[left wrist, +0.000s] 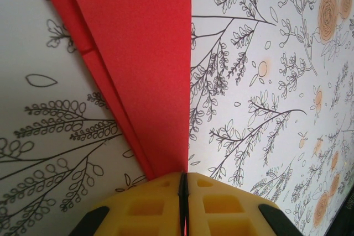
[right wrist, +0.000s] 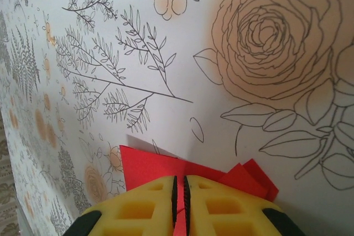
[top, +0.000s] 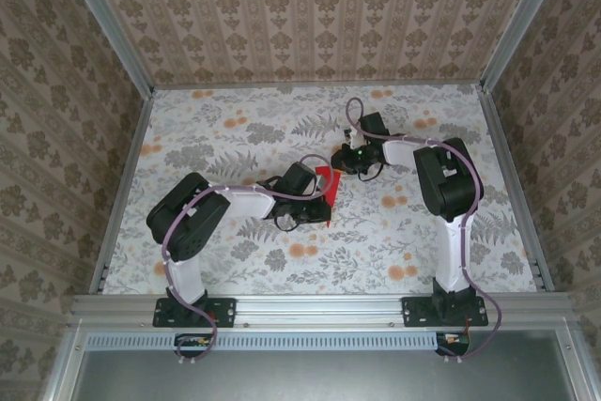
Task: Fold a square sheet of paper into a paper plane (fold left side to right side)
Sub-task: Fold the wing for the fifth time at the center of the table, then pick up the paper plane at the center of the table.
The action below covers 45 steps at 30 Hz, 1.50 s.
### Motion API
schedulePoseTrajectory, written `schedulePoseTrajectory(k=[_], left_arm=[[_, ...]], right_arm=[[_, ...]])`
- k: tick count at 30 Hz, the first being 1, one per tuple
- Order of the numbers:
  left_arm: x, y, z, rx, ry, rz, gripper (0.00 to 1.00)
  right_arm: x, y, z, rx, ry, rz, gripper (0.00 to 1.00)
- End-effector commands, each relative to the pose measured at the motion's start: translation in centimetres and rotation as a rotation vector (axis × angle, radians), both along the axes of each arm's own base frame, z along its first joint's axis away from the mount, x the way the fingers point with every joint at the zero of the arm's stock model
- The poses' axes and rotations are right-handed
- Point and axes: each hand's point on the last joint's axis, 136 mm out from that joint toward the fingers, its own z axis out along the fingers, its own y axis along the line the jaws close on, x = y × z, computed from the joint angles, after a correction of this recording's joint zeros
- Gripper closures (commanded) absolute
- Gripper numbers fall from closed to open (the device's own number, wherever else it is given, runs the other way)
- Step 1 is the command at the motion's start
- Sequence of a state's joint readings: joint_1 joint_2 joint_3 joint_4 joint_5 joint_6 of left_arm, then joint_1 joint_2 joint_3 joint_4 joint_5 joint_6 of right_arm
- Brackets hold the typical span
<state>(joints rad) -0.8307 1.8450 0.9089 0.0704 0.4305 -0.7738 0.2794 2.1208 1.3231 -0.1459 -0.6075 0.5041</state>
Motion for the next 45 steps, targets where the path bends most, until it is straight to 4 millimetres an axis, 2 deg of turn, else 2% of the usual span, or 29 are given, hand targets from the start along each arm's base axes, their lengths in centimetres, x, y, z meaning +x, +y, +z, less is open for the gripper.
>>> schedulePoseTrajectory(k=[1, 12, 15, 17, 20, 23, 27, 30, 33, 37, 40, 42, 45], left_arm=[[-4.0, 3.8, -4.6, 0.197, 0.156, -0.015, 0.89], [-4.4, 4.1, -4.9, 0.205, 0.168, -0.011, 0.89], [-4.4, 3.9, -4.7, 0.194, 0.161, -0.016, 0.89], [-4.3, 3.4, -4.2, 0.169, 0.145, -0.028, 0.89], [-3.5, 2.2, -2.3, 0.106, 0.099, -0.047, 0.87], [-2.6, 0.6, 0.6, 0.032, 0.039, -0.082, 0.79], [-1.4, -1.0, 4.9, -0.055, -0.045, -0.119, 0.70], [-0.7, -1.1, 8.4, -0.115, -0.125, -0.135, 0.61], [0.5, 0.3, 11.4, -0.145, -0.216, -0.108, 0.53], [2.9, 4.6, 13.6, -0.089, -0.330, 0.023, 0.42], [4.6, 8.3, 14.0, -0.042, -0.381, 0.157, 0.38], [5.0, 10.4, 13.6, -0.018, -0.383, 0.230, 0.37], [4.8, 12.2, 13.3, -0.008, -0.391, 0.287, 0.36]], right_arm=[[0.1, -1.0, -1.7, -0.064, 0.028, 0.000, 0.85], [1.9, -2.7, -2.0, -0.072, 0.018, -0.032, 0.85], [2.7, -3.1, -1.3, -0.055, -0.002, -0.042, 0.85], [3.4, -3.3, 0.1, -0.047, -0.027, -0.041, 0.85], [4.1, -3.7, 2.9, -0.046, -0.079, -0.048, 0.84], [3.9, -4.6, 5.7, -0.078, -0.133, -0.063, 0.82], [2.4, -6.5, 8.0, -0.163, -0.173, -0.114, 0.72], [0.5, -8.1, 9.4, -0.222, -0.185, -0.168, 0.66], [-2.1, -8.8, 10.3, -0.241, -0.182, -0.227, 0.59], [-6.0, -7.8, 10.6, -0.298, -0.182, -0.264, 0.47], [-8.4, -5.8, 10.1, -0.366, -0.192, -0.237, 0.38], [-9.7, -4.1, 9.3, -0.398, -0.190, -0.210, 0.36], [-10.8, -1.8, 7.4, -0.464, -0.180, -0.167, 0.35]])
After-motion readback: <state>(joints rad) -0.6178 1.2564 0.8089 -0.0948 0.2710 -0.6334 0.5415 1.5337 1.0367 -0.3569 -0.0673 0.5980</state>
